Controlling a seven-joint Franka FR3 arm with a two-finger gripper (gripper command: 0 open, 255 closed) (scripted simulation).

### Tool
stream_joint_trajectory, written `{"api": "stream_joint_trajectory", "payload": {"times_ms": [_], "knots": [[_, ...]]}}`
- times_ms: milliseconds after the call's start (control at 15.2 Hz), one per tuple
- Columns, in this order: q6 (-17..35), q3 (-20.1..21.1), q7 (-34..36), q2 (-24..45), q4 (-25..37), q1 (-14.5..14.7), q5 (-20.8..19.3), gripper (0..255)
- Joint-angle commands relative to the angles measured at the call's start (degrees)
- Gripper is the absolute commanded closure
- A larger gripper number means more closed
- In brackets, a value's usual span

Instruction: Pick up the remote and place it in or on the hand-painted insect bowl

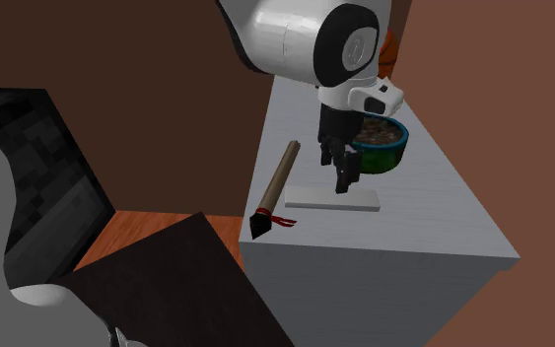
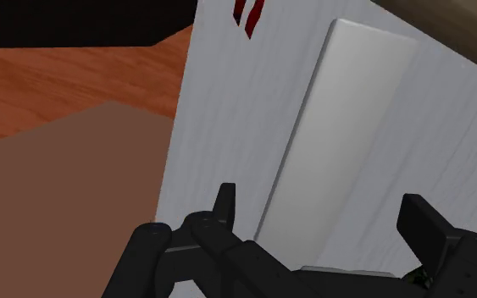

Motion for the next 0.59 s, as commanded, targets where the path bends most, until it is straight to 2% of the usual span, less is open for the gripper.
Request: {"api": "stream_joint_trajectory", "payload": {"times_ms": [0, 528], "knots": [[2.65, -0.26, 3.53, 4.82, 2.06, 0.14, -1.32, 0], [8.62, -1.65, 6.61, 11.87, 2.94, 0.95, -4.35, 0]]}}
